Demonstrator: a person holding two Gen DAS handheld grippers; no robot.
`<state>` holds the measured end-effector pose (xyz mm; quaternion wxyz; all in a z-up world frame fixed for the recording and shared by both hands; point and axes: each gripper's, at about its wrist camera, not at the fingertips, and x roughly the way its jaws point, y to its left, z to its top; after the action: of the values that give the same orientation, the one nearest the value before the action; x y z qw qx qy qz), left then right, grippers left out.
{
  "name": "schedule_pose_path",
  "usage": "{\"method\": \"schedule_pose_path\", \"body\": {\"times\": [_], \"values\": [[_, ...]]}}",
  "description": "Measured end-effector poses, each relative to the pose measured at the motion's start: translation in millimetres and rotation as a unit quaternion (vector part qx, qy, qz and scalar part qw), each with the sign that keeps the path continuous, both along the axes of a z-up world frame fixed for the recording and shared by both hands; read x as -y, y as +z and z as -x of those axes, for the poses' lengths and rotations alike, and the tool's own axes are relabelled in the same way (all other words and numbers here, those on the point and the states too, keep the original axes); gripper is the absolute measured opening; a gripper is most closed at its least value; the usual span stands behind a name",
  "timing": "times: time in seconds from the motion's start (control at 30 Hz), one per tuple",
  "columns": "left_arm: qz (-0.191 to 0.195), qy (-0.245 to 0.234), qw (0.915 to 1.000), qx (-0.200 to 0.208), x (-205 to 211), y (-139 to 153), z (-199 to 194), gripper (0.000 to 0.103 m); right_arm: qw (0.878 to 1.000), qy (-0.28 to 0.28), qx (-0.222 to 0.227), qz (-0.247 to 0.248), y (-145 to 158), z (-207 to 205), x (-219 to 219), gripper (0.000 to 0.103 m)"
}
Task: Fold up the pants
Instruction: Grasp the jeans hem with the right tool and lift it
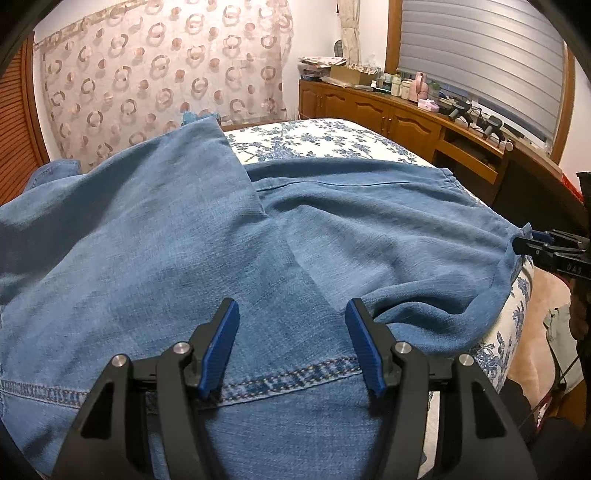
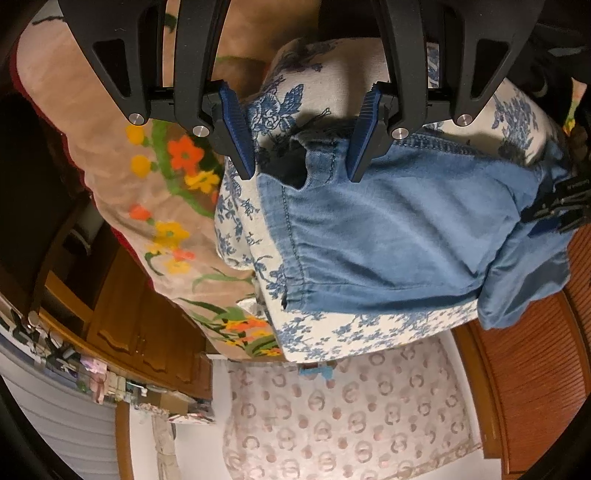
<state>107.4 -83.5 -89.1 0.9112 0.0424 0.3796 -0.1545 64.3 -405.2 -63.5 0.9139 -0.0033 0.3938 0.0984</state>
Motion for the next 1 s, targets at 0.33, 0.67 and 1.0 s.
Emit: {"method": "schedule_pose_path", "body": {"times": [0.33,0.67,1.0], "values": [[0.015,-0.005,0.9999,-0.005,-8,6,4,0.06,1.0,0.015,0.002,-0.002,-2,0,-8,0.036],[0.036,0.016,0.9991,0.017,-35,29,16,0.06,0.995,0.068,0.053,-0.047,38,3,-18,0.017],[0.047,0.064,0.996,0.041,-75,44,25,0.06,0.974,0.171,0.137,-0.064,120,-11,-93,0.017]]}}
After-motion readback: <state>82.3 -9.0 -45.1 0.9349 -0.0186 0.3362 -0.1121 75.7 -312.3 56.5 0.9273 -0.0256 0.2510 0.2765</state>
